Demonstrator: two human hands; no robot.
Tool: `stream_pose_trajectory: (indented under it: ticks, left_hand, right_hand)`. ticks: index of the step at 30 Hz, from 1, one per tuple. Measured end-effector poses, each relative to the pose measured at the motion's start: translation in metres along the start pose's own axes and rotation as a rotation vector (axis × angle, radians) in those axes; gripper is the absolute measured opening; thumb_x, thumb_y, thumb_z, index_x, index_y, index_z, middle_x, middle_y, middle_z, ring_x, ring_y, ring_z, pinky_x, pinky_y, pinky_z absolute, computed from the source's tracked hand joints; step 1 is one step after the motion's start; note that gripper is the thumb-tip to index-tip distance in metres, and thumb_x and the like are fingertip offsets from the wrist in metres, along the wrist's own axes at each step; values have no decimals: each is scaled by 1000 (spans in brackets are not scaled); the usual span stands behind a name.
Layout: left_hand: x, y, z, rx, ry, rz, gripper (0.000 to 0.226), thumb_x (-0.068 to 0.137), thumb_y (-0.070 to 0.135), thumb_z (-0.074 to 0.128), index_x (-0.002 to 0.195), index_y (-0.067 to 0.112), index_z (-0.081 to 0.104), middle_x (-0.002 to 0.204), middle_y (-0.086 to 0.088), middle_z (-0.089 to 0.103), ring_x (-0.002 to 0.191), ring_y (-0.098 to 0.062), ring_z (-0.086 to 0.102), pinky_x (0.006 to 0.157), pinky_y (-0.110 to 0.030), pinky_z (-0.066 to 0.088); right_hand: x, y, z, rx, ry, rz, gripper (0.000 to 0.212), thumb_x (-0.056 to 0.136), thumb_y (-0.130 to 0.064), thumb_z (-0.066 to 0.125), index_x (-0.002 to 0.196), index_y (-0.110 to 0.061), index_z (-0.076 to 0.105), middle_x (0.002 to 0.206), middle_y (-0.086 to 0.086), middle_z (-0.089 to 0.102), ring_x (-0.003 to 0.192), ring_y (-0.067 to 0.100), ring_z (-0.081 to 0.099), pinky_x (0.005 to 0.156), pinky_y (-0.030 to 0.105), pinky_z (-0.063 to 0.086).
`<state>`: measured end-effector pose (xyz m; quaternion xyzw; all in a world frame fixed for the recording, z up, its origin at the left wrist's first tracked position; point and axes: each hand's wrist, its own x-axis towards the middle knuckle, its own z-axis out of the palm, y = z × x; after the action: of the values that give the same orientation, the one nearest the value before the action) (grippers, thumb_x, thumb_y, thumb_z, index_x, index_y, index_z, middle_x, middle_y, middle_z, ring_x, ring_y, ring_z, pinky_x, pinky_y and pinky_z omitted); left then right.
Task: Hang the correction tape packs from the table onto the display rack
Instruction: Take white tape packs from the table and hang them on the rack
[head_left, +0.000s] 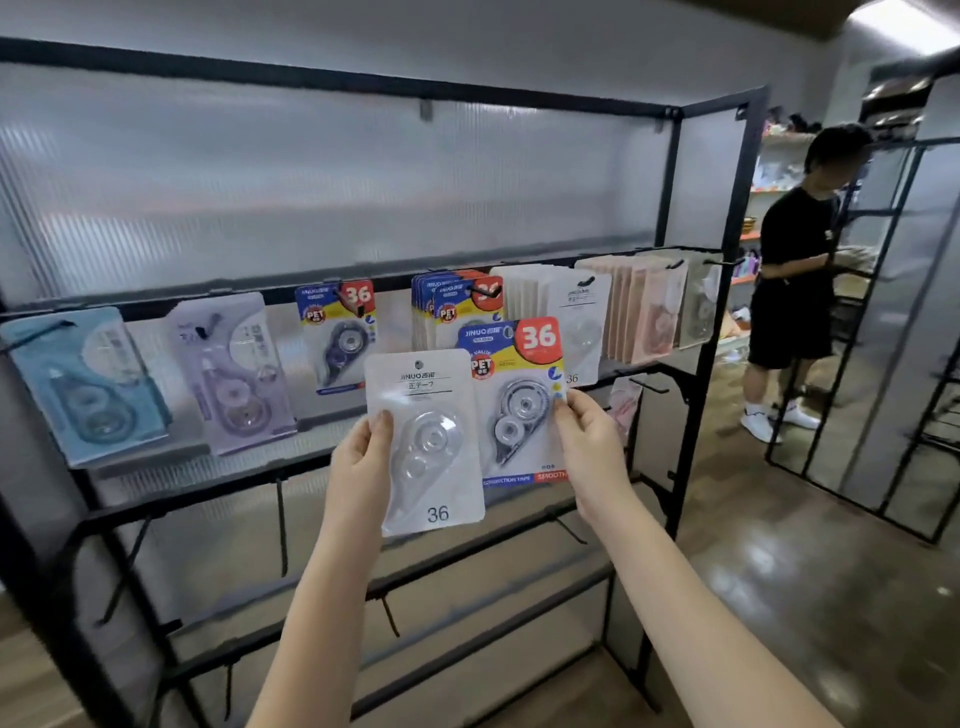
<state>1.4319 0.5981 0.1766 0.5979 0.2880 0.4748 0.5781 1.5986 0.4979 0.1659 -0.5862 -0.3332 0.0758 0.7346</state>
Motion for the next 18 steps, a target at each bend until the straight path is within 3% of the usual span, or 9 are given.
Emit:
stream_pose_trajectory:
  ticks: [3, 6, 10, 15, 18]
  left_hand:
    - [25, 0, 6, -33, 35, 36, 24, 100, 30, 46, 83, 25, 62, 75, 12, 68, 73, -10, 62, 70, -28, 49]
    - [42, 1, 12, -47, 36, 73, 23, 99, 32, 47, 84, 25, 62, 82, 7, 68, 81, -17, 62, 78, -36, 49]
    - [50, 2, 21, -46, 56, 107, 23, 99, 31, 47, 82, 24, 60, 75, 11, 67, 73, -10, 61, 71, -28, 48]
    - [46, -3, 23, -62, 95, 116, 21, 99, 30, 46, 89, 24, 64, 82, 10, 70, 77, -9, 64, 68, -24, 49]
    - [39, -7, 23, -45, 125, 111, 21, 99, 31, 46, 89, 24, 64, 86, 8, 69, 80, -11, 63, 71, -25, 49]
  right_hand:
    - [28, -3, 8, -26, -46, -56, 26, 99, -11, 47, 83, -24, 62, 84, -8, 66, 80, 8, 57, 75, 28, 46]
    - [49, -7, 14, 6, -88, -64, 26, 100, -13, 45, 86, -26, 62, 88, -9, 67, 85, 10, 60, 79, 30, 50]
    - [71, -2, 16, 13, -91, -56, 24, 100, -16, 45, 87, -25, 63, 91, 0, 68, 84, 14, 61, 75, 32, 51]
    - [86, 12, 14, -23, -144, -75, 20, 100, -24, 48, 89, -30, 64, 96, -2, 70, 98, 26, 65, 87, 47, 53]
    - [93, 19, 10, -40, -166, -80, 20, 100, -23, 47, 90, -29, 64, 98, 0, 71, 98, 26, 65, 87, 49, 53]
